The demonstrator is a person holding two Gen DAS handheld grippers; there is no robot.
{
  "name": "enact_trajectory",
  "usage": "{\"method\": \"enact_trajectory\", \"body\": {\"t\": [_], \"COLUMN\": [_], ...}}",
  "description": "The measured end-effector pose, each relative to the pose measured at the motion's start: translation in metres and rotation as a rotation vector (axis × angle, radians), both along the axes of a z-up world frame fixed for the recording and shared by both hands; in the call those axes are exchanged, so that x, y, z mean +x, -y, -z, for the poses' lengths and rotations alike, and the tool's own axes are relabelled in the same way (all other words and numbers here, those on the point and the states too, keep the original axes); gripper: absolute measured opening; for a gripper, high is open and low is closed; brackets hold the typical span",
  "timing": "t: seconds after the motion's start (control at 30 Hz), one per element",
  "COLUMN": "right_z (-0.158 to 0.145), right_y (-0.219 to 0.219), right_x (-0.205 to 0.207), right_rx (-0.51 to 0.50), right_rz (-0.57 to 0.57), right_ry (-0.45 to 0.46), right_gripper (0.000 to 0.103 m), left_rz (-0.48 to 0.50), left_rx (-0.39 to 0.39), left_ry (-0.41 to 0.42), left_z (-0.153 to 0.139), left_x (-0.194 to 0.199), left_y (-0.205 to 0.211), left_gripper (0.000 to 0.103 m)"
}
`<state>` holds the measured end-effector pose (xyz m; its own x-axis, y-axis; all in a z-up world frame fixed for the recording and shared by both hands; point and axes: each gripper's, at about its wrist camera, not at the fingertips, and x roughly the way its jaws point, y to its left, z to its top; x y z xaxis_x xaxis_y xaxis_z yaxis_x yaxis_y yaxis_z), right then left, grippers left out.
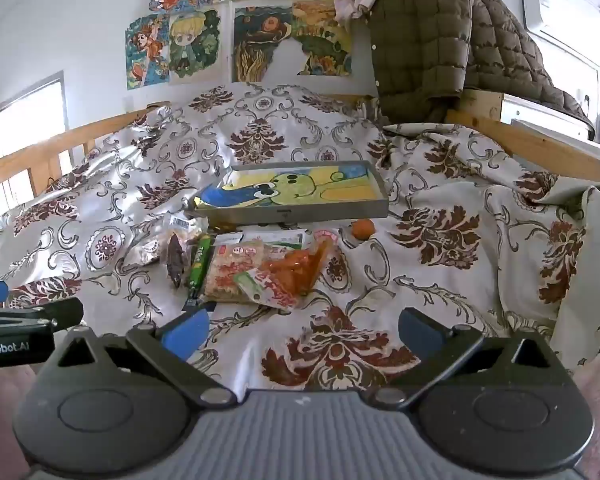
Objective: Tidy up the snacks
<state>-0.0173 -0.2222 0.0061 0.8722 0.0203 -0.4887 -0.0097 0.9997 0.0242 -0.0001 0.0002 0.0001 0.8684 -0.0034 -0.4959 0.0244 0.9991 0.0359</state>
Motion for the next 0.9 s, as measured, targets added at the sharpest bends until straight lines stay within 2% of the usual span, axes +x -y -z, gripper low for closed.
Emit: {"method": "enact_trajectory", "body": {"t": [0.9], "right_z": [0.0013], "right_y": [0.0003], "right_x": [-0.0002], "right_rx": [0.004], "right_rz": [0.0], "right_ry": [-0.005], "right_gripper": [0.103], "left_rz": [0.0], "left_rx": [0.003], "left_ry": [-0.003], "left_z": [0.0], "left_x": [0.0001], "left_y": [0.0001], "left_gripper": [0.102]}}
